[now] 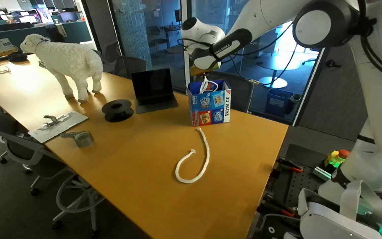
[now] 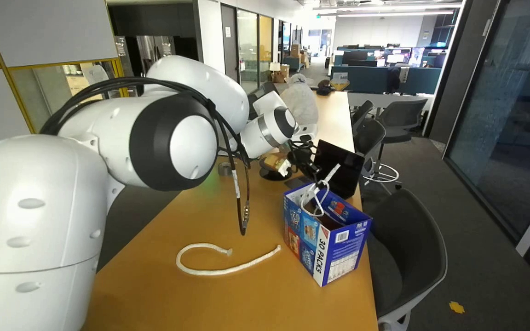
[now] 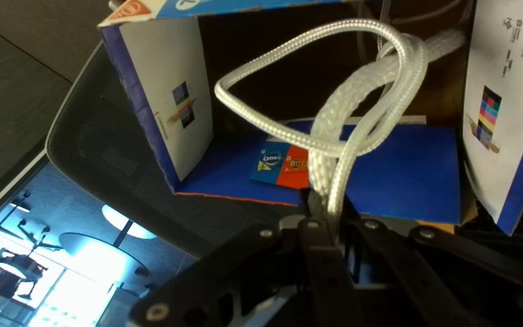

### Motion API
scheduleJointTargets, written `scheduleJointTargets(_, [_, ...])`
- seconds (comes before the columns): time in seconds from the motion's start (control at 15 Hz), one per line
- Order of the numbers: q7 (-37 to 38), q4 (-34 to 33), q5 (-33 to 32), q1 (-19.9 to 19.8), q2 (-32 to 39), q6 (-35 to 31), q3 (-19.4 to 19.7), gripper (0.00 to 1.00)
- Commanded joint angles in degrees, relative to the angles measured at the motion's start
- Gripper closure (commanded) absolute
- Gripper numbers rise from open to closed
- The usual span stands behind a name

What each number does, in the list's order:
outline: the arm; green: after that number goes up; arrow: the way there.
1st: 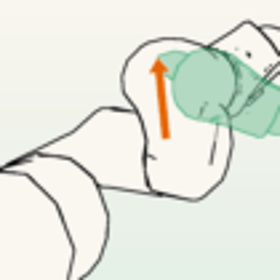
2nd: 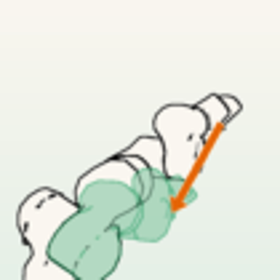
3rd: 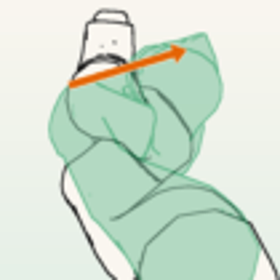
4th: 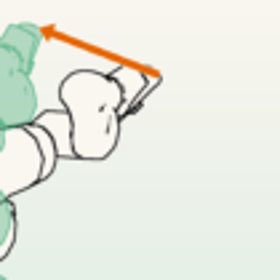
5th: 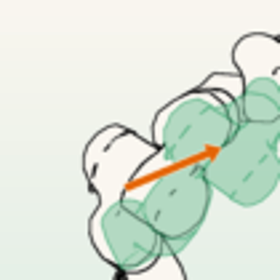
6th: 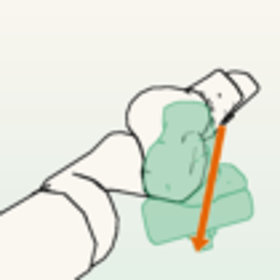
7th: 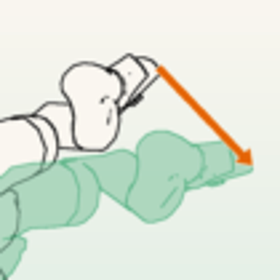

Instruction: Put the ropes inside the blue box.

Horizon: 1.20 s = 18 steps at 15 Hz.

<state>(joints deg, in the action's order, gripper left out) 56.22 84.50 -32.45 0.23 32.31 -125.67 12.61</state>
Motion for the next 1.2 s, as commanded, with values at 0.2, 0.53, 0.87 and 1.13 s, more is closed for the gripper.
scheduleJointTargets(0.2, [0.2,-0.7,-0.4,1.9,3.0,-1.9,1.2,0.97])
scheduleJointTargets(0.53, [-1.1,-0.4,0.4,2.4,3.3,-1.9,0.7,0.97])
scheduleJointTargets(0.87, [-5.0,-0.5,1.7,2.2,3.2,-0.6,-0.2,0.58])
scheduleJointTargets(1.13, [-11.8,0.6,4.1,2.2,1.5,0.8,-1.3,0.27])
